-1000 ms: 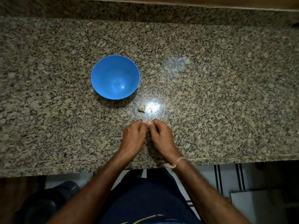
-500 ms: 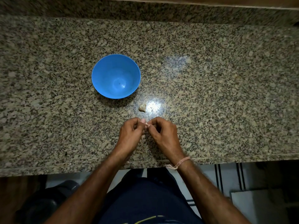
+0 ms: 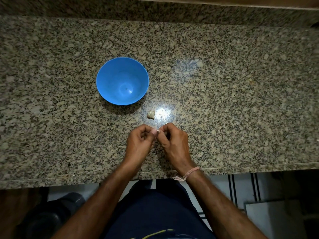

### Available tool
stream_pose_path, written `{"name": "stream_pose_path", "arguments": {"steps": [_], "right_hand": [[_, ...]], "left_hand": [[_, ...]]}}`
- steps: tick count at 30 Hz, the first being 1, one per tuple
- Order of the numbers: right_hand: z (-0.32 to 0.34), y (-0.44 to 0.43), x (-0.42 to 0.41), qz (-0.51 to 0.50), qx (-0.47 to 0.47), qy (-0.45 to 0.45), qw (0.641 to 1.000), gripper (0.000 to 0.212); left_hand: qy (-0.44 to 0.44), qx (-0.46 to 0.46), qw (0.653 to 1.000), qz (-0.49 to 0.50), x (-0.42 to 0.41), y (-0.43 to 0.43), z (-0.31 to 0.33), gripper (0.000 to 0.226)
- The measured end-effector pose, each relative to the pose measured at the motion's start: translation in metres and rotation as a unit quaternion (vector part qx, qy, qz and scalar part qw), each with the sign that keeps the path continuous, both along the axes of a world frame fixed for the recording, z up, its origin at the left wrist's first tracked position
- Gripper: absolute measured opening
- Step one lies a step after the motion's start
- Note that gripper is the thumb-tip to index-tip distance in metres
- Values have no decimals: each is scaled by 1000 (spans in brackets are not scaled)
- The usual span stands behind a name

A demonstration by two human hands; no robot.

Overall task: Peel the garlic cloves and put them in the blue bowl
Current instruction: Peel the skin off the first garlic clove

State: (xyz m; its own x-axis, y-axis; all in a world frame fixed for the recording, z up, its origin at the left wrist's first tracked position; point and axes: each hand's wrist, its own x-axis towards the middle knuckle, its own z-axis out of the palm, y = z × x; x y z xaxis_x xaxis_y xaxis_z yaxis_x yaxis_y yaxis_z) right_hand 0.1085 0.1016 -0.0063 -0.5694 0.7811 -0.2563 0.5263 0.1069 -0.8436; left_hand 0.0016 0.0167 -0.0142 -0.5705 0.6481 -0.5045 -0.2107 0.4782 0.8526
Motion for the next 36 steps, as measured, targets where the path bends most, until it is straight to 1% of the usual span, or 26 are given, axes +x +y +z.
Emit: {"name": "stream_pose_path", "arguments": {"steps": [1, 2, 4, 8, 12, 15, 16, 18, 19, 22, 25, 28, 33, 36], "right_hand": [[1, 0, 1, -2, -12, 10, 1000, 12], [2, 1, 1, -4, -22, 19, 1000, 12], [3, 1, 1, 1, -24, 24, 999, 11], [-2, 0, 2, 27, 6, 16, 999, 11], [-12, 3, 8, 29, 52, -15, 998, 12], [-18, 5, 12, 31, 64, -22, 997, 10], [-18, 5, 12, 33, 64, -21, 997, 14], [-14, 6, 11, 25, 28, 3, 999, 21], [-11, 6, 10, 17, -4, 23, 1000, 20], [-10, 6, 8, -23, -61, 56, 996, 8], [-13, 9, 8, -57, -78, 63, 993, 5], [-13, 9, 8, -79, -86, 66, 991, 7], [-15, 11, 11, -77, -89, 70, 991, 9], [-14, 11, 11, -77, -90, 71, 990, 10]], "left_hand": [[-68, 7, 997, 27, 0, 1, 1, 19], [-111, 11, 993, 46, -2, 1, 2, 21], [-128, 12, 991, 46, -4, 2, 1, 26], [-125, -3, 991, 38, -4, 3, -4, 32], [-82, -19, 996, 42, -2, 2, -9, 34], [-29, -26, 999, 36, -3, 1, -11, 35], [-24, -24, 999, 33, -3, 1, -11, 35], [-4, -29, 999, 23, -3, 1, -11, 35], [10, -33, 999, 17, -2, 2, -10, 35], [25, -33, 999, 3, 0, 4, -6, 33], [66, -44, 997, -19, 4, 4, -2, 22], [93, -48, 995, -6, 5, 3, 2, 13], [125, -29, 992, -20, 0, 1, 9, 15], [128, -22, 991, -13, -1, 1, 12, 15]]}}
